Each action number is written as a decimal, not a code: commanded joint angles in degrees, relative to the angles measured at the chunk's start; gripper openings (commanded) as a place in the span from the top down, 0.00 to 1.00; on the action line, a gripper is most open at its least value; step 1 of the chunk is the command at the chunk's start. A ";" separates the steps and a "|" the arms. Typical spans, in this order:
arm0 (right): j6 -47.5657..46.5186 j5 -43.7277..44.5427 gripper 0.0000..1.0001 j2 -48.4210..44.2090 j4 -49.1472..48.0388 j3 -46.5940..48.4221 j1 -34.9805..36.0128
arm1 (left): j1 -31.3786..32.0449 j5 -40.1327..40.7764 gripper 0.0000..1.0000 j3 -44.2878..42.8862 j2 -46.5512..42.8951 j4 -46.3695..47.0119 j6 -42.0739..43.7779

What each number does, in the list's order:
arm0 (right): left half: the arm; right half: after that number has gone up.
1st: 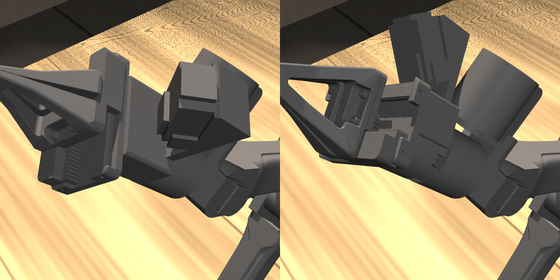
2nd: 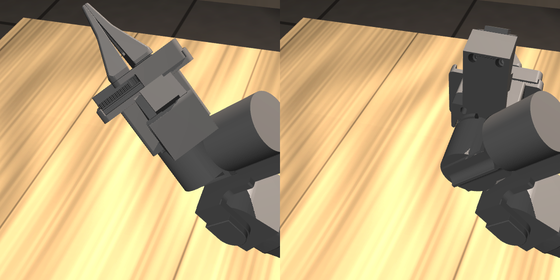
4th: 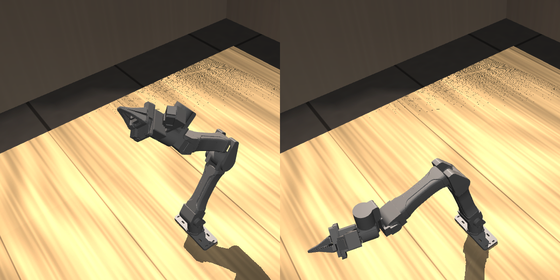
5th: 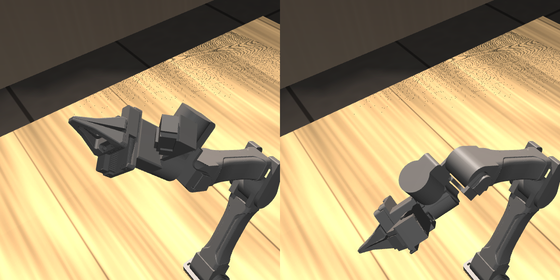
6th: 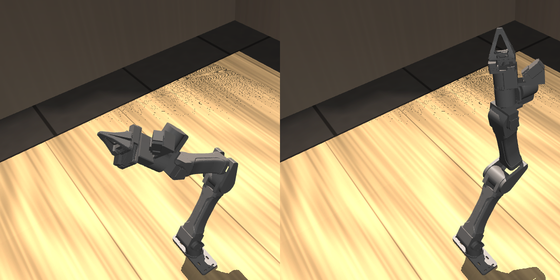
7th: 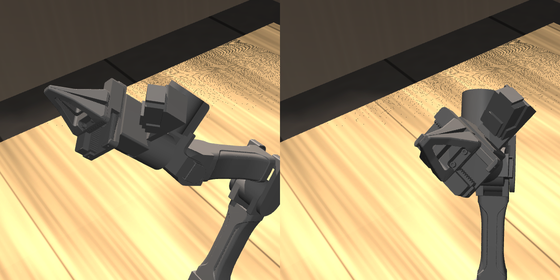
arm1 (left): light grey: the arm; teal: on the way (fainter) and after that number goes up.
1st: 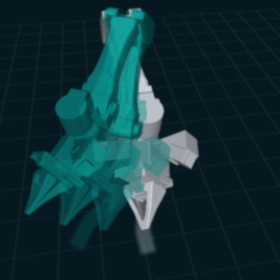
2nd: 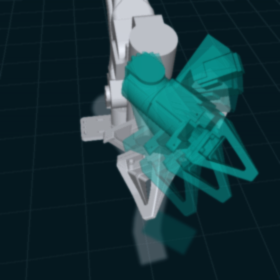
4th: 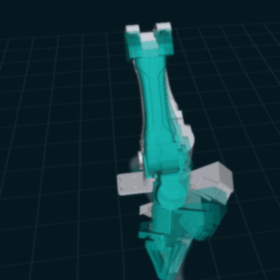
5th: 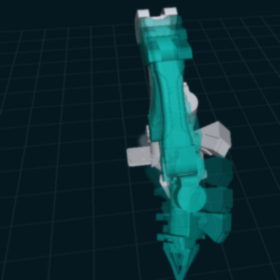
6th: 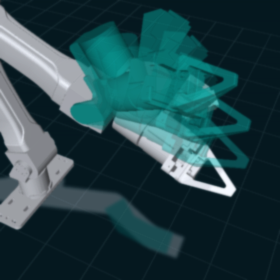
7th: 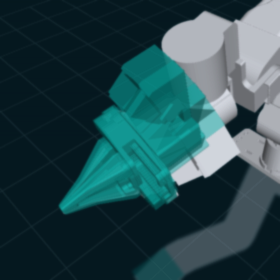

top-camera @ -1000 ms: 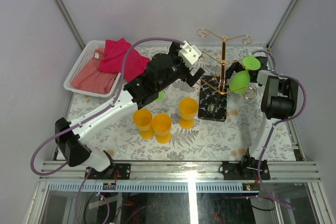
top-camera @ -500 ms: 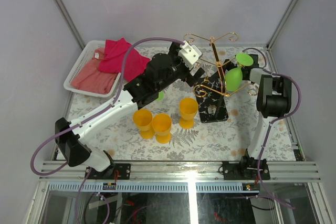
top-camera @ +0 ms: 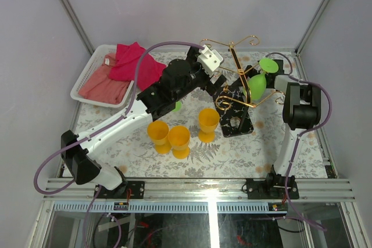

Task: Place the wine glass upside down on the wine glass rack
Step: Adjust the wine rack at the center of the board.

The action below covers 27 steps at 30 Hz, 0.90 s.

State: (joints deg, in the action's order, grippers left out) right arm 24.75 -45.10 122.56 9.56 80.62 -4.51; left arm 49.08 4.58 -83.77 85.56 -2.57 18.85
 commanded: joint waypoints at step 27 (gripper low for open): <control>1.46 20.96 0.01 -12.97 9.41 -19.68 -18.84 | -0.29 -0.72 0.00 -4.00 1.43 0.64 2.93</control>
State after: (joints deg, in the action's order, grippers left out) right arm 29.98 -36.91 110.93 9.96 66.28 -23.22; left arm 49.08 4.86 -85.06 86.11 -2.76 19.66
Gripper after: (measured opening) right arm 0.993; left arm 0.997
